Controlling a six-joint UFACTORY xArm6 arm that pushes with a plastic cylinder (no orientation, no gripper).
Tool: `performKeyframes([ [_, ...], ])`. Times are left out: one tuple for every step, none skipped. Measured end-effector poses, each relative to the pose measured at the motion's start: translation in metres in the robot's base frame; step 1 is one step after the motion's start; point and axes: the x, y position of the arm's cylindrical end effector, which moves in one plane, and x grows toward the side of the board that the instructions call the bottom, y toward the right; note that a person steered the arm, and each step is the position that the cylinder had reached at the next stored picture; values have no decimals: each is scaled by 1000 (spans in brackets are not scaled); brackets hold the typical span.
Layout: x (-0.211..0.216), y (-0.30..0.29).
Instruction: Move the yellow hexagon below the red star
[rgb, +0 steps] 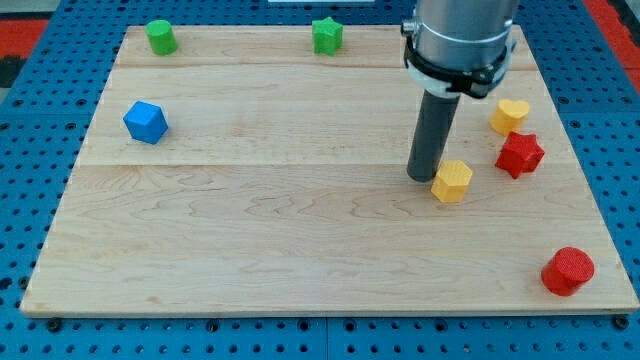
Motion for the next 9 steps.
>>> performKeyframes([
  [4,27],
  [7,58],
  [8,67],
  [1,69],
  [-8,80],
  [-8,83],
  [1,84],
  [10,89],
  [7,100],
])
